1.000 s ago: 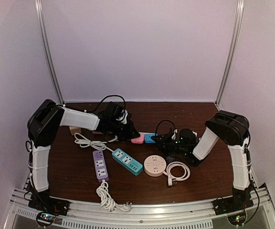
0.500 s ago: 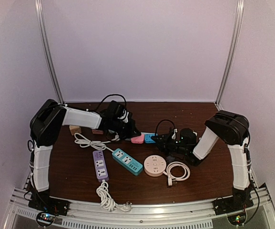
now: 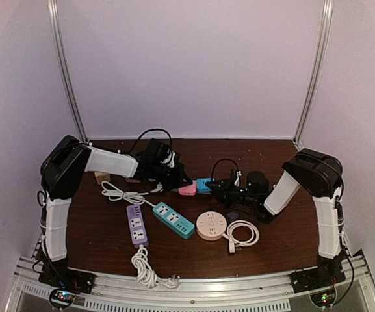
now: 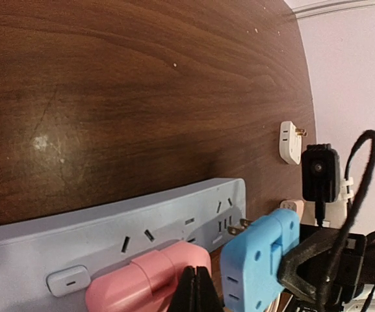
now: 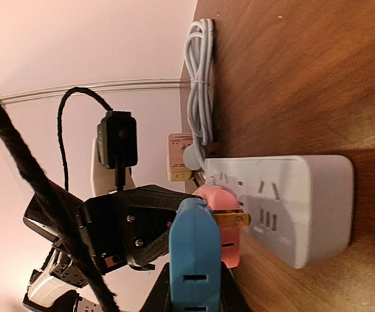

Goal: Pull the plug off the socket

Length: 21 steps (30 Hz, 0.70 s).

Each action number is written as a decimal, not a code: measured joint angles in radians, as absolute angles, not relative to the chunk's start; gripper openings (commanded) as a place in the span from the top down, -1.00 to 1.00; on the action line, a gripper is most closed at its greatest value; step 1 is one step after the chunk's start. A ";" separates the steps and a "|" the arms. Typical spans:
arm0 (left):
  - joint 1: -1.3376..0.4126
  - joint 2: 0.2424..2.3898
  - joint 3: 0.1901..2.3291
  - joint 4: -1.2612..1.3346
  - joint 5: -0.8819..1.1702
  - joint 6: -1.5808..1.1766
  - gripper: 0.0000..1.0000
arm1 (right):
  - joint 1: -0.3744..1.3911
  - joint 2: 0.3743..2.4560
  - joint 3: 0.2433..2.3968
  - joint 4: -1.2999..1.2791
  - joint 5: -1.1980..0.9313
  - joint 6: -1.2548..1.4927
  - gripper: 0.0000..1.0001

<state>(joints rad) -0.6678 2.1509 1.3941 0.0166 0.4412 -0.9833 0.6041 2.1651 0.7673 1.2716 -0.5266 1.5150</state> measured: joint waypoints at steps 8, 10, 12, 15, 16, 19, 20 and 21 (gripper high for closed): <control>-0.668 2.151 1.389 0.027 0.440 -0.982 1.00 | 0.598 2.072 0.781 1.274 -0.547 1.481 1.00; -0.668 2.151 1.390 0.027 0.440 -0.981 1.00 | 0.593 2.048 0.776 1.264 -0.547 1.467 1.00; -0.668 2.150 1.393 0.023 0.440 -0.973 1.00 | 0.581 2.010 0.761 1.224 -0.549 1.446 1.00; -0.669 2.150 1.413 -0.003 0.431 -0.953 1.00 | 0.550 1.925 0.741 1.108 -0.551 1.382 1.00; -0.670 2.150 1.422 -0.019 0.426 -0.944 0.99 | 0.538 1.888 0.740 1.049 -0.549 1.349 1.00; -0.670 2.150 1.456 -0.086 0.407 -0.910 0.98 | 0.509 1.762 0.748 0.830 -0.518 1.217 1.00; -0.670 2.150 1.468 -0.111 0.399 -0.898 0.98 | 0.503 1.716 0.762 0.722 -0.493 1.163 1.00; -0.671 2.150 1.479 -0.137 0.392 -0.886 0.97 | 0.499 1.674 0.780 0.617 -0.461 1.108 1.00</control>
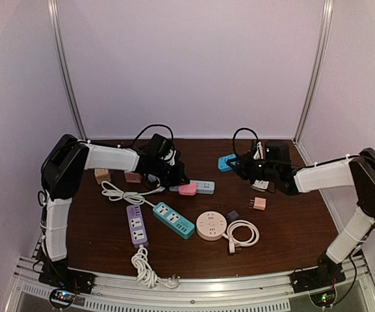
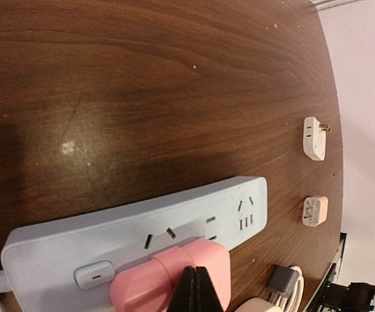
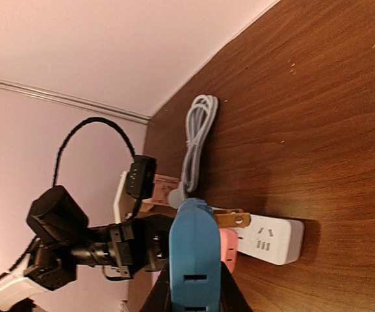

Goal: Pull the plug off the socket

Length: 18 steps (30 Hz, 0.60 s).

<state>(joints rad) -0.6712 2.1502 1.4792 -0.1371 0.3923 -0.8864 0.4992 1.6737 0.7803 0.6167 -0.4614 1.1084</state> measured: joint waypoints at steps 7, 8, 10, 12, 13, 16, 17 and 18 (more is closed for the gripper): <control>-0.680 2.150 1.580 -0.283 0.353 -0.809 0.90 | 0.478 1.470 0.904 0.041 -0.145 0.804 1.00; -0.682 2.150 1.592 -0.294 0.348 -0.800 0.90 | 0.471 1.453 0.909 -0.011 -0.099 0.777 1.00; -0.690 2.142 1.615 -0.318 0.336 -0.781 0.90 | 0.450 1.424 0.918 -0.130 0.011 0.720 1.00; -0.700 2.125 1.620 -0.333 0.327 -0.767 0.89 | 0.424 1.417 0.925 -0.227 0.099 0.678 1.00; -0.706 2.115 1.622 -0.344 0.323 -0.760 0.90 | 0.408 1.418 0.926 -0.275 0.142 0.656 1.00; -0.720 2.083 1.627 -0.363 0.313 -0.743 0.89 | 0.359 1.424 0.927 -0.391 0.235 0.614 1.00; -0.724 2.073 1.627 -0.369 0.312 -0.738 0.89 | 0.343 1.428 0.927 -0.422 0.263 0.601 1.00; -0.727 2.067 1.627 -0.373 0.309 -0.734 0.89 | 0.329 1.435 0.928 -0.447 0.287 0.591 0.99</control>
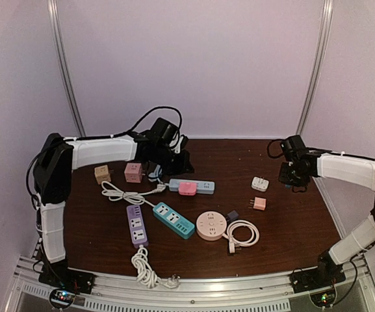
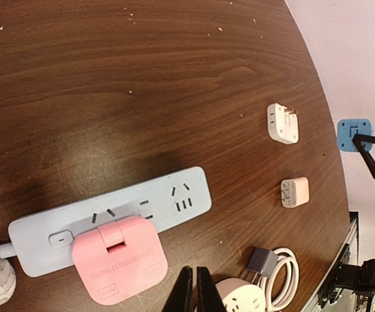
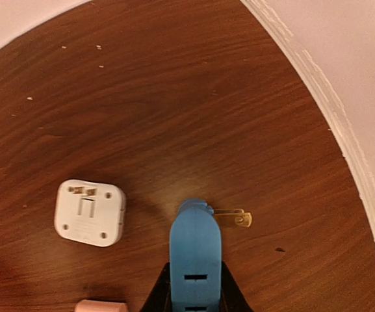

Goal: Pull the plug off the socket

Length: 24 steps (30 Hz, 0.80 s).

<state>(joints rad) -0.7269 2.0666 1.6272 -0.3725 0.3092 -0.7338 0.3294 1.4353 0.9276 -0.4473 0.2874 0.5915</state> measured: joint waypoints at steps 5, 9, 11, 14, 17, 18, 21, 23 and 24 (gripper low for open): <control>-0.733 2.027 1.626 -0.376 0.302 -0.719 0.88 | 0.276 1.501 0.941 -0.543 0.384 0.546 0.90; -0.733 1.998 1.604 -0.376 0.293 -0.709 0.87 | 0.257 1.574 0.955 -0.572 0.429 0.518 0.83; -0.733 1.987 1.589 -0.377 0.290 -0.706 0.87 | 0.256 1.606 0.961 -0.579 0.444 0.507 0.82; -0.735 1.978 1.574 -0.378 0.287 -0.703 0.86 | 0.256 1.646 0.967 -0.583 0.451 0.497 0.77; -0.736 1.973 1.565 -0.379 0.286 -0.701 0.82 | 0.256 1.678 0.971 -0.585 0.450 0.493 0.66; -0.737 1.972 1.564 -0.380 0.285 -0.700 0.81 | 0.256 1.682 0.971 -0.585 0.449 0.492 0.63; -0.737 1.971 1.560 -0.380 0.282 -0.699 0.80 | 0.256 1.683 0.971 -0.582 0.438 0.492 0.50; -0.737 1.971 1.559 -0.381 0.278 -0.698 0.79 | 0.256 1.683 0.971 -0.572 0.421 0.488 0.43; -0.737 1.971 1.558 -0.381 0.275 -0.697 0.79 | 0.256 1.683 0.971 -0.566 0.411 0.485 0.39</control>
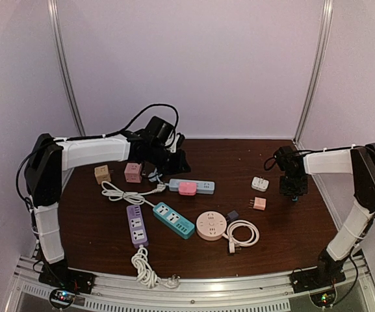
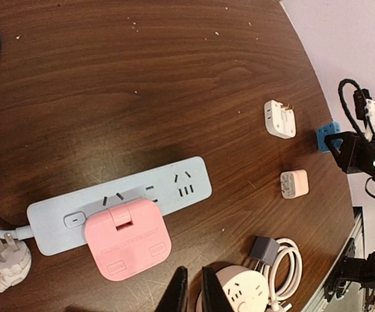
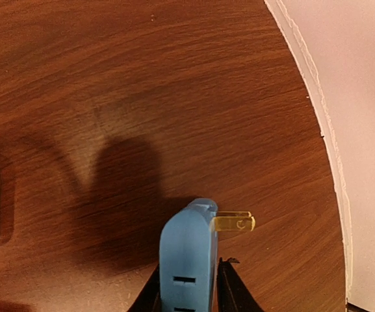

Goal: Pull the plug off the socket

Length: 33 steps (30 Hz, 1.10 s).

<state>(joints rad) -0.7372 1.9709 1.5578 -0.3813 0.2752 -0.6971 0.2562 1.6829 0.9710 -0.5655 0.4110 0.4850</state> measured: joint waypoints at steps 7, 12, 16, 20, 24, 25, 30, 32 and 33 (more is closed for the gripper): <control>-0.742 1.971 1.555 -0.385 0.268 -0.697 0.71 | 0.257 1.679 0.971 -0.534 0.337 0.473 0.06; -0.742 1.971 1.542 -0.387 0.265 -0.697 0.60 | 0.257 1.656 0.970 -0.520 0.295 0.474 -0.09; -0.742 1.960 1.515 -0.384 0.265 -0.698 0.46 | 0.259 1.627 0.968 -0.510 0.265 0.474 -0.14; -0.741 1.935 1.468 -0.366 0.266 -0.714 0.34 | 0.281 1.591 0.968 -0.503 0.230 0.476 -0.17; -0.738 1.910 1.404 -0.321 0.270 -0.754 0.25 | 0.354 1.551 0.970 -0.476 0.173 0.483 -0.11; -0.736 1.905 1.388 -0.308 0.270 -0.766 0.22 | 0.382 1.549 0.975 -0.464 0.154 0.486 -0.02; -0.717 1.880 1.279 -0.211 0.284 -0.846 0.13 | 0.509 1.586 1.031 -0.395 0.057 0.508 0.29; -0.702 1.872 1.229 -0.160 0.294 -0.884 0.10 | 0.551 1.624 1.072 -0.361 0.020 0.511 0.42; -0.694 1.872 1.206 -0.136 0.299 -0.902 0.04 | 0.570 1.648 1.095 -0.344 0.002 0.513 0.49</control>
